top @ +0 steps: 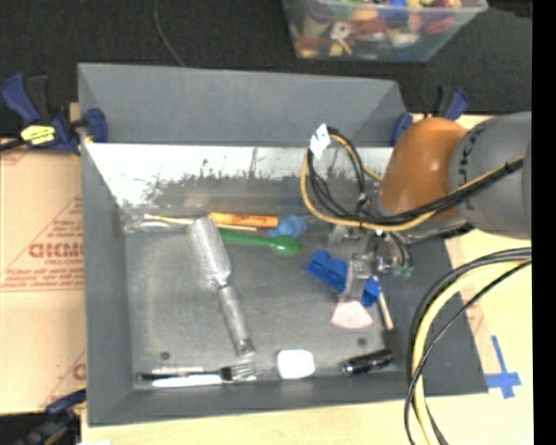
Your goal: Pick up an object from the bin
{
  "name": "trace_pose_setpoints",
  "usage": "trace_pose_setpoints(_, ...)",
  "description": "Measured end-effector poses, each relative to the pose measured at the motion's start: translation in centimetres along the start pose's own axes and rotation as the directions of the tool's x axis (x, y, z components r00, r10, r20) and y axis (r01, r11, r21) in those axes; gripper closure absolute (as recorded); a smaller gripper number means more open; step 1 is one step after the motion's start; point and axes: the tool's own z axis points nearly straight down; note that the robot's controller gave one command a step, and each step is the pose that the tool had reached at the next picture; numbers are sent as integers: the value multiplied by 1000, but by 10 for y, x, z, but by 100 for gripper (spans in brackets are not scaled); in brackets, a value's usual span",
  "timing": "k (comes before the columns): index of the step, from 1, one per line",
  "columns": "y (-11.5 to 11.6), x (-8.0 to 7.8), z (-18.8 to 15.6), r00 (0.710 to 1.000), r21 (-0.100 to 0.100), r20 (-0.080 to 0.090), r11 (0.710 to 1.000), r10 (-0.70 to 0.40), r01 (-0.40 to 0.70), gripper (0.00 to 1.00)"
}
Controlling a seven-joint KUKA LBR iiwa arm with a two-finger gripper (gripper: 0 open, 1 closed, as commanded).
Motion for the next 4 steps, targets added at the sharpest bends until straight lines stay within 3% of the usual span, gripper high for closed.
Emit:
trace_pose_setpoints(1, -1, -5, 0, 987, -1, -6, 987, 158, -158, 100)
trace_pose_setpoints(4, -2, -7, -28, 988, 0, 1, 988, 157, -157, 100)
